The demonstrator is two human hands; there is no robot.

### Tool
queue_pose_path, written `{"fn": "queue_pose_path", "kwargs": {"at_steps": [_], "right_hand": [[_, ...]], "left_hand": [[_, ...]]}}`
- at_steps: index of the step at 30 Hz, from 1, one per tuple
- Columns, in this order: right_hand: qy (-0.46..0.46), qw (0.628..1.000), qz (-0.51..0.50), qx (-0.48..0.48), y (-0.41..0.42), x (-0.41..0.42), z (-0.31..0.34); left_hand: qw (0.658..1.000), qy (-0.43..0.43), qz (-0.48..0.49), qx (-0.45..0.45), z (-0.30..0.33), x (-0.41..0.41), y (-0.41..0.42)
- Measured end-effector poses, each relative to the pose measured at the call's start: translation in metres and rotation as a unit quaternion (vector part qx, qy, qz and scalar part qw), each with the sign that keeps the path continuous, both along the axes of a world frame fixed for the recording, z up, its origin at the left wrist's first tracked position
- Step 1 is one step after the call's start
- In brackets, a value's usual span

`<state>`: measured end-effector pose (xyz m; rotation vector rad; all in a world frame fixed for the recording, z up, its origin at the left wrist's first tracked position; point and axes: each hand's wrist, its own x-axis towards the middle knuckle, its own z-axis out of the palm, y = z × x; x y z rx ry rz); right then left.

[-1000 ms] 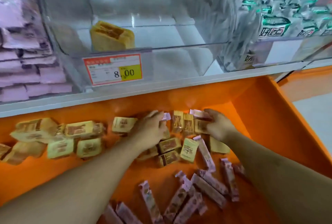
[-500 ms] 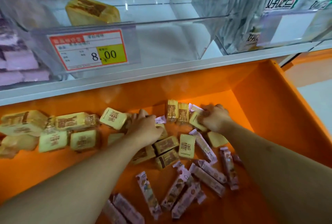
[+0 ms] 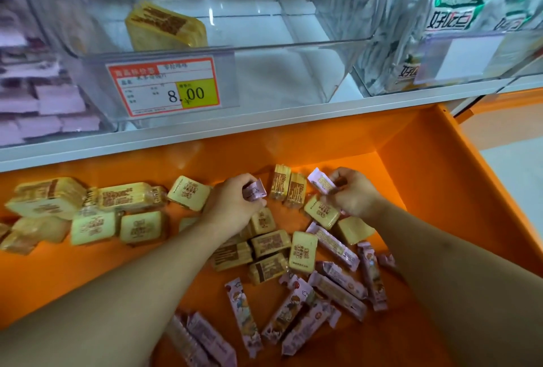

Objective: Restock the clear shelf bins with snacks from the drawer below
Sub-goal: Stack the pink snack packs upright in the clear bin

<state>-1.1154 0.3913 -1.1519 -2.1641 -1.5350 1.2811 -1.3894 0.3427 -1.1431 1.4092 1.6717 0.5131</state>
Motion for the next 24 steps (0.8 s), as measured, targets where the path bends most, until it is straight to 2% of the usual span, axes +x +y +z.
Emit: {"fn": "queue_pose_path", "kwargs": {"at_steps": [3,7,10,12,17,21,24], "right_hand": [[0.007,0.999,0.045,-0.009,0.001,-0.006,0.028],[-0.009,0.982,0.178,-0.054,-0.007,-0.027,0.085],[-0.026,0.966,0.250,-0.061,-0.025,-0.056,0.130],[-0.005,0.958,0.282,-0.047,-0.043,-0.079,0.161],[0.124,0.956,0.259,0.057,-0.102,-0.129,0.242],[0.205,0.947,0.209,0.136,-0.141,-0.161,0.290],[0.249,0.939,0.161,0.177,-0.165,-0.186,0.310]], "left_hand": [[0.998,-0.054,0.021,0.011,0.030,-0.011,-0.013],[0.987,-0.144,0.072,-0.025,0.079,-0.026,-0.033],[0.963,-0.246,0.089,-0.065,0.120,-0.042,-0.053],[0.938,-0.323,0.098,-0.085,0.148,-0.053,-0.070],[0.899,-0.417,0.102,-0.089,0.224,-0.082,-0.114],[0.892,-0.435,0.104,-0.063,0.275,-0.102,-0.144],[0.902,-0.421,0.087,-0.041,0.306,-0.116,-0.163]]}}
